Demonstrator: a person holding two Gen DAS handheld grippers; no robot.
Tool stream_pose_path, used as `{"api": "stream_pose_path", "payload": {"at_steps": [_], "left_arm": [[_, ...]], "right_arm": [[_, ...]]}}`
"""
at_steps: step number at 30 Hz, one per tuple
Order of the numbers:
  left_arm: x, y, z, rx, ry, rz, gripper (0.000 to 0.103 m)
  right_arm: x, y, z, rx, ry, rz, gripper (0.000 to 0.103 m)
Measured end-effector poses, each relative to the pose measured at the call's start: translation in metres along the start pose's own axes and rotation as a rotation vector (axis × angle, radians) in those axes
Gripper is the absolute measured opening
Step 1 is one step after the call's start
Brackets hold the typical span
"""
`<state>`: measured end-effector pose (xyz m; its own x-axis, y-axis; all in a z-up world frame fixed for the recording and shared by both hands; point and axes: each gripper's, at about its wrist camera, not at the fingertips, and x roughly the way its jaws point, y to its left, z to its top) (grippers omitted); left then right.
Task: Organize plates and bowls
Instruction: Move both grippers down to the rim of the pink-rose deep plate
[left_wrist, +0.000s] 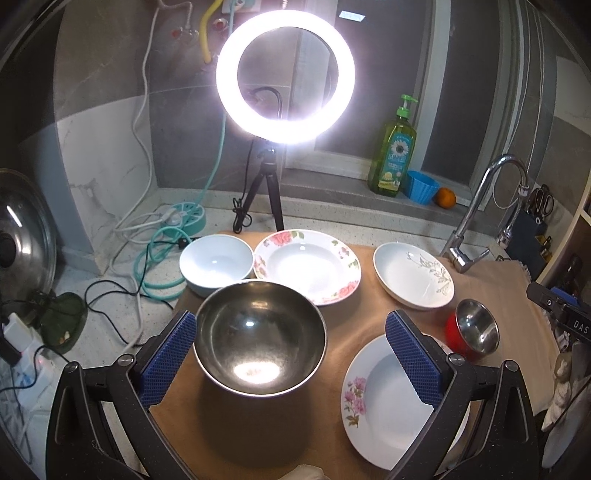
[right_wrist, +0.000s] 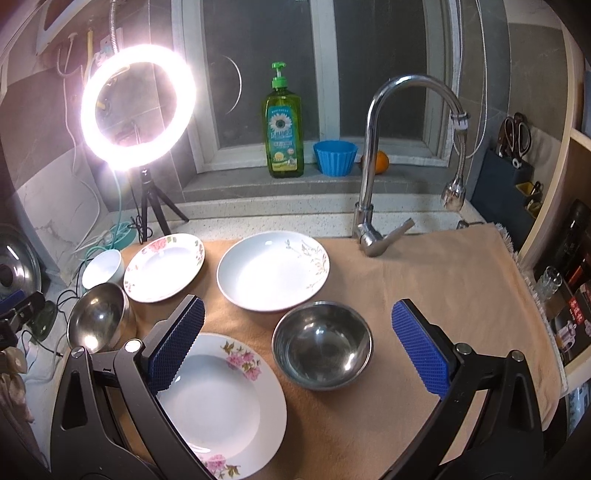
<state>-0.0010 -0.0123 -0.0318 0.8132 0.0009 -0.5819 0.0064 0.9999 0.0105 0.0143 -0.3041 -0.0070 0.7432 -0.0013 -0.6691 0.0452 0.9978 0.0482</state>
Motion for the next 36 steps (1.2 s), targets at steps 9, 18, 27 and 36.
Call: {"api": "stream_pose_path", "payload": {"at_steps": [9,18,27,36], "left_arm": [[0.009,-0.005,-0.02,-0.016,0.12,-0.067,0.085],[0.027,-0.013,-0.05,-0.06,0.303,-0.19,0.058],[0.05,-0.023,-0.072,-0.133,0.448,-0.304,0.046],[0.072,-0.027,-0.091,-0.182,0.537,-0.37,0.034]], "right_arm": [[0.009,-0.004,-0.017,0.005,0.09,0.04,0.091],[0.033,-0.021,-0.051,0.085,0.279,0.14,0.05],[0.061,-0.035,-0.086,0.183,0.412,0.22,0.035],[0.081,-0.04,-0.098,0.247,0.473,0.274,0.03]]}}
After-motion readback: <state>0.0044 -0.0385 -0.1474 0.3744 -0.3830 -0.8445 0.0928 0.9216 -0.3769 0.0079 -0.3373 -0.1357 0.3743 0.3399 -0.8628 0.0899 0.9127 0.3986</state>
